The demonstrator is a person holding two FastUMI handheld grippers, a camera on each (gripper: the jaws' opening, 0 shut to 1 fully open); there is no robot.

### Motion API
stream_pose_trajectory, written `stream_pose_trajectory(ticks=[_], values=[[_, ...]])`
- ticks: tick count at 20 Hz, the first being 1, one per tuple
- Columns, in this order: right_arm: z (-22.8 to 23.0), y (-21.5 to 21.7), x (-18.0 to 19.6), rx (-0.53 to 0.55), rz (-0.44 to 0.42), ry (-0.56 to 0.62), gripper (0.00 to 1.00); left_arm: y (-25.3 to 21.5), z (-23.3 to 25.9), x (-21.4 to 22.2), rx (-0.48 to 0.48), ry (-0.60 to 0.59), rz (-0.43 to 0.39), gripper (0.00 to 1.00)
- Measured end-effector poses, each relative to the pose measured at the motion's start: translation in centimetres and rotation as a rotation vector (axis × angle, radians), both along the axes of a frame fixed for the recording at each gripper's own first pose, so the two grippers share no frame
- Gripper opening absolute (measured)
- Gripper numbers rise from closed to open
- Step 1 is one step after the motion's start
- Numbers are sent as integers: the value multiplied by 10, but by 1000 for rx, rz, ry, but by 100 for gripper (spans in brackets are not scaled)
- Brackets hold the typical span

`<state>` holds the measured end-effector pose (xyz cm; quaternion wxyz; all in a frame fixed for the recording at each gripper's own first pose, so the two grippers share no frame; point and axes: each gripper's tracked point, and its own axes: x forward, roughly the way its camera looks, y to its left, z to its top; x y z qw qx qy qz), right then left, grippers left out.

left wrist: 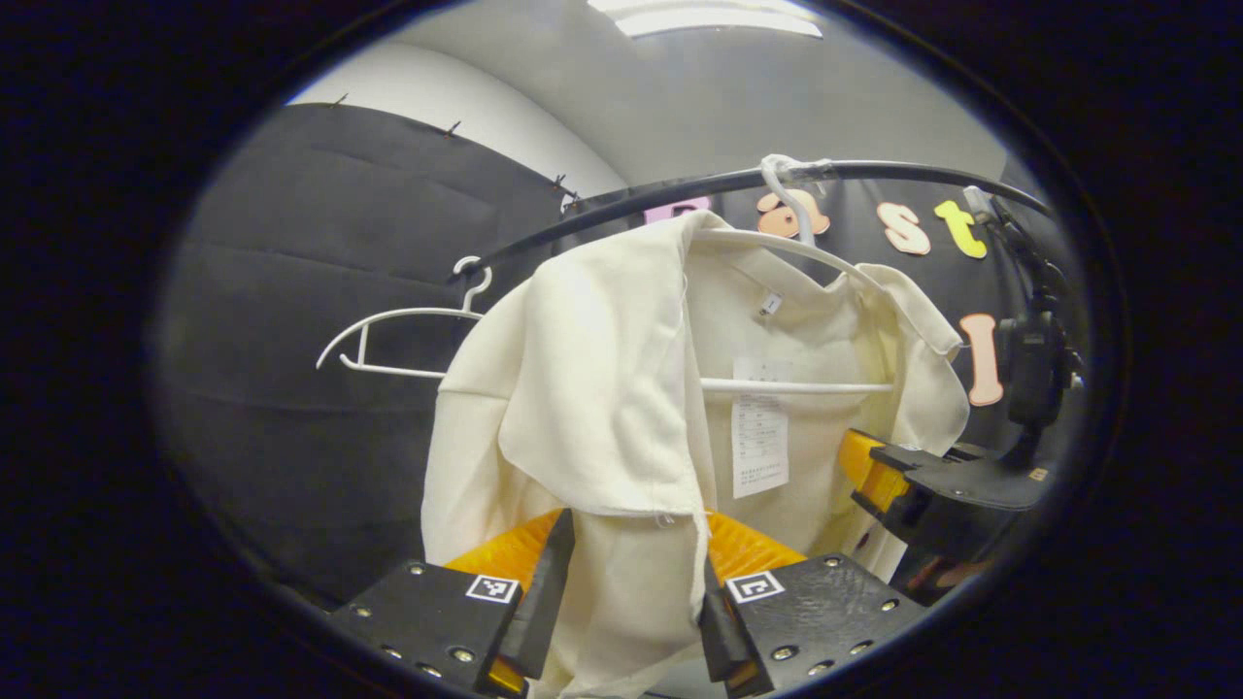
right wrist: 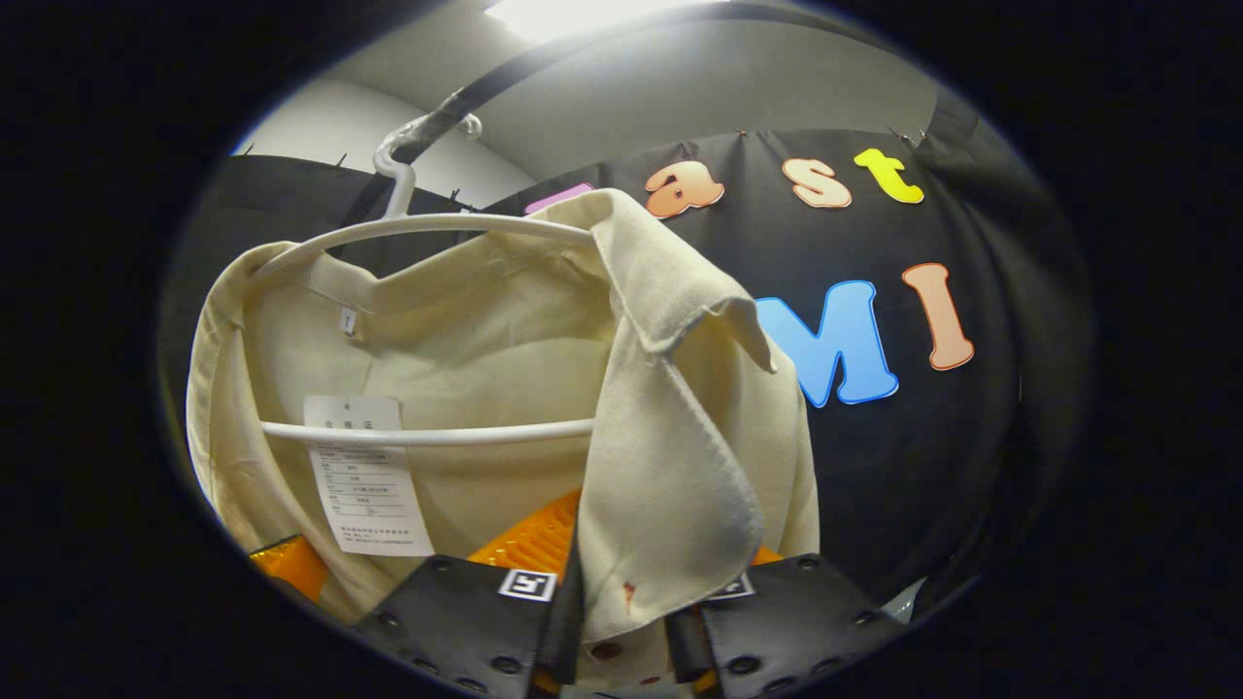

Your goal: Grasp the clothes on the hanger with both hands and then place them into the laundry hamper below.

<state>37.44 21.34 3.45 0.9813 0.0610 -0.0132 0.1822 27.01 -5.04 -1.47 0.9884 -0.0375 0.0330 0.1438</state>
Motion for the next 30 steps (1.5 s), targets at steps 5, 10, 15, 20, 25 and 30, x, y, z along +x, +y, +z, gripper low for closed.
stream_pose_trajectory(ticks=[5,10,15,20,25,30], values=[[6,-8,0,-58,11,-47,0,19,12,-10,18,-57,58,7],[30,-35,3,-124,-65,-144,0,31,29,-26,60,-78,94,2],[58,-62,1,-110,-138,-222,0,50,65,-58,120,-142,144,1],[62,-95,19,-80,-209,-226,3,63,88,-64,176,-173,172,1],[66,-115,42,-28,-231,-208,6,85,107,-66,203,-201,204,1],[67,-113,66,21,-175,-175,6,114,144,-63,258,-244,223,2]])
